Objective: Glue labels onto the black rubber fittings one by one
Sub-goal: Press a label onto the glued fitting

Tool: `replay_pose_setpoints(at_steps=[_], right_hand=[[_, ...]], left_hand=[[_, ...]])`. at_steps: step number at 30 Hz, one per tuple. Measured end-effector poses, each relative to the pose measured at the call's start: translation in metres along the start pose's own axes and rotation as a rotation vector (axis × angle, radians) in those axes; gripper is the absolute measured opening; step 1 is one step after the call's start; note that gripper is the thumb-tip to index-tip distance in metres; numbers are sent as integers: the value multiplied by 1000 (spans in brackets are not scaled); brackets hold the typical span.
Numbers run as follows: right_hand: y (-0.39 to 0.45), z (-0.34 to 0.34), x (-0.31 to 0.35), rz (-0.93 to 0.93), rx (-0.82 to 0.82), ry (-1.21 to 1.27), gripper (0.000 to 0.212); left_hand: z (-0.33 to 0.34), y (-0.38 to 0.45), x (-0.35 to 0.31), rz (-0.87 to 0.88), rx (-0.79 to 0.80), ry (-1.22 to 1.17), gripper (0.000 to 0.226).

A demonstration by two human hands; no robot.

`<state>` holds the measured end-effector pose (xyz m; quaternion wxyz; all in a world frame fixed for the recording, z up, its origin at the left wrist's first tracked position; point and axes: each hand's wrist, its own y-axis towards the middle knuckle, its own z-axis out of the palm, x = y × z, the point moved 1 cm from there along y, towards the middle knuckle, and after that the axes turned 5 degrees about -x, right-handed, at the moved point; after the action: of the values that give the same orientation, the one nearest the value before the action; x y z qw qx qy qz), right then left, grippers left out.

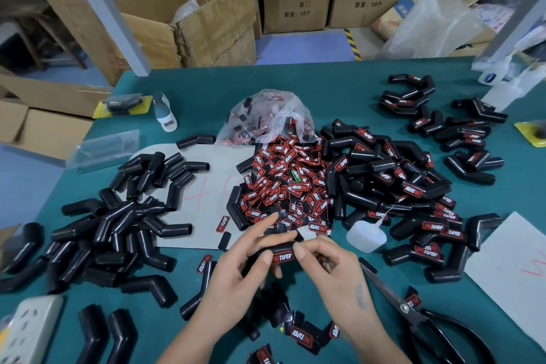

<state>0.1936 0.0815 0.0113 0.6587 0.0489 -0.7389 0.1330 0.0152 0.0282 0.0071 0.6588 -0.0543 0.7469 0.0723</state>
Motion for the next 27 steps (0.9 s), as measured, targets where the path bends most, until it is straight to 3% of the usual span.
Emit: replay_pose_setpoints(at_steps=[3, 8, 14, 18, 20, 23, 27], right_hand=[[1, 0, 1, 5, 13, 6, 37], [-1, 1, 4, -24, 70, -13, 39], [-2, 4, 5, 32, 70, 32, 37], [-3, 8, 4, 38, 104, 56, 38], [-3, 8, 2, 55, 124, 81, 41], [-4, 9, 3, 76, 162, 132, 28], [-2, 6, 4, 108, 153, 145, 25]], left_hand=[[1, 0, -2, -15, 3, -110, 46], [2, 1, -5, 1, -14, -134, 30], [5, -1, -8, 180, -129, 190, 20], [8, -1, -5, 269, -221, 183, 12], [8, 0, -5, 289, -247, 187, 14], [6, 1, -4, 281, -254, 173, 14], [2, 2, -4, 191, -148, 82, 24]])
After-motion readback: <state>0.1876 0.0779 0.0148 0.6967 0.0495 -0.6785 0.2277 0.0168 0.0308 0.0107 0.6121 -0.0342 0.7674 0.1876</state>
